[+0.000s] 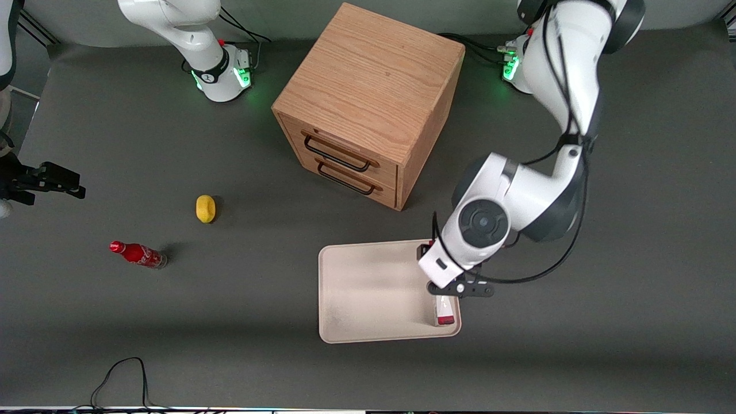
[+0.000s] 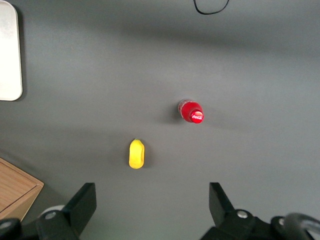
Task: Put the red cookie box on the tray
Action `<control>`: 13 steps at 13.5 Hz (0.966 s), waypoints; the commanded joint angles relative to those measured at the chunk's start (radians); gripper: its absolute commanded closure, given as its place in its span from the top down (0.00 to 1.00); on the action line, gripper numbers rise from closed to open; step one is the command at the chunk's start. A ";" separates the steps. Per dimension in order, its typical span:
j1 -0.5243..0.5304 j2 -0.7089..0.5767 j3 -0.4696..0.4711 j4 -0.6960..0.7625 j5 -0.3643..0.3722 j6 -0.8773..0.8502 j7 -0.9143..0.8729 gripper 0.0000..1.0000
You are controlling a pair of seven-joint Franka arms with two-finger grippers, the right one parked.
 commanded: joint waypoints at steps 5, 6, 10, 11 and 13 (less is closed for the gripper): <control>0.012 -0.302 0.019 -0.073 0.004 -0.257 0.002 1.00; 0.036 -0.347 0.021 -0.127 0.015 -0.262 0.004 1.00; 0.151 -0.643 0.019 -0.594 0.070 -0.004 0.032 1.00; 0.192 -0.684 0.019 -0.668 0.070 0.039 0.086 1.00; 0.278 -0.694 0.019 -0.687 0.058 0.032 0.192 1.00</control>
